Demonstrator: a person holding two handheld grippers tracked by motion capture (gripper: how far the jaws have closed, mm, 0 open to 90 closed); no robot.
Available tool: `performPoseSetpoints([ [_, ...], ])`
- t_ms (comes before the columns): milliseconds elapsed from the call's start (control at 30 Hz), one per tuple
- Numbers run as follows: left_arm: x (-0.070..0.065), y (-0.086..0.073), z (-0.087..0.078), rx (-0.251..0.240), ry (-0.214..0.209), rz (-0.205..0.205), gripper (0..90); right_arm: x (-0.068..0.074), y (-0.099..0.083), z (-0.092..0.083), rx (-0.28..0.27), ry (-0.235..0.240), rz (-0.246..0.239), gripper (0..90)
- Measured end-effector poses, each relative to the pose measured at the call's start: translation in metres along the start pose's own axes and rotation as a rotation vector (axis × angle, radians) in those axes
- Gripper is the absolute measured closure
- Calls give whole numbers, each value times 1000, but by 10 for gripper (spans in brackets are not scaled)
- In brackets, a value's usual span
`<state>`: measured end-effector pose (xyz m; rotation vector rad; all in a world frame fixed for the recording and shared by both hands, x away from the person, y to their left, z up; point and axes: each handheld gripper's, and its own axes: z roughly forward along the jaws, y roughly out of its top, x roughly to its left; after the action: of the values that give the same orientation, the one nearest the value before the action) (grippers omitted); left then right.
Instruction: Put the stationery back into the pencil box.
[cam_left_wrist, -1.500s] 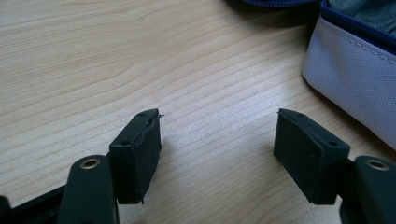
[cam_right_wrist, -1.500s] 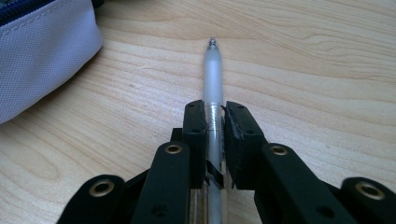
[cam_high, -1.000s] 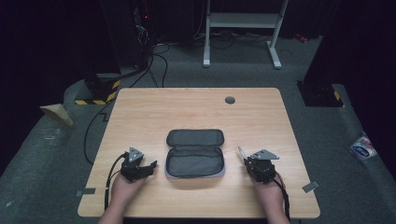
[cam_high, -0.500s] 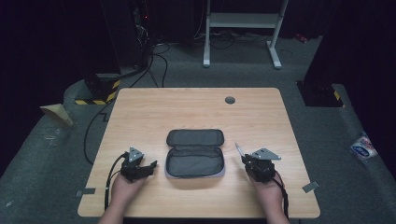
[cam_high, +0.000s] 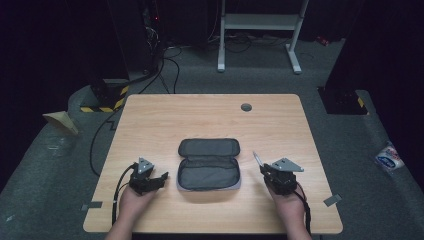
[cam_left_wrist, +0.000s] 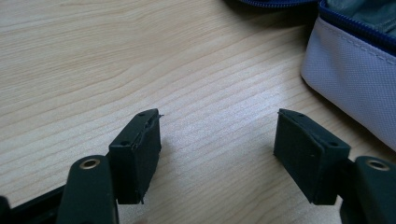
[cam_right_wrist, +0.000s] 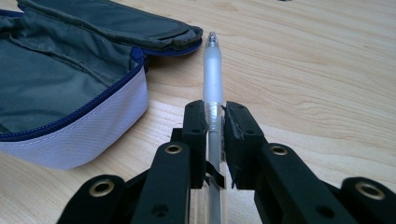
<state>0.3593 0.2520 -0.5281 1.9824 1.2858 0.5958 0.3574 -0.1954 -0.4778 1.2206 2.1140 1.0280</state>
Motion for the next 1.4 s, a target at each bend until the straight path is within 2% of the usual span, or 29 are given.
performPoseSetpoints([
  [333, 0, 0, 0, 2, 0, 1, 319, 5, 7, -2, -14, 31, -25, 785],
  [600, 0, 0, 0, 3, -1, 1, 319, 11, 19, 9, 0, 63, -57, 785],
  [767, 0, 0, -1, 3, 0, 3, 319, 14, 37, 11, -11, 97, -68, 785],
  [900, -1, 0, -1, 0, 0, 1, 319, 16, 43, 12, -12, 116, -81, 785],
  [1200, 0, 0, 0, 3, -3, 4, 317, 32, 58, 25, 10, 157, -144, 785],
  [1267, 0, 0, 0, 3, -2, 3, 317, 33, 59, 26, 13, 160, -143, 785],
  [1400, 0, 0, 0, 3, -2, 1, 317, 45, 68, 31, 5, 200, -175, 785],
])
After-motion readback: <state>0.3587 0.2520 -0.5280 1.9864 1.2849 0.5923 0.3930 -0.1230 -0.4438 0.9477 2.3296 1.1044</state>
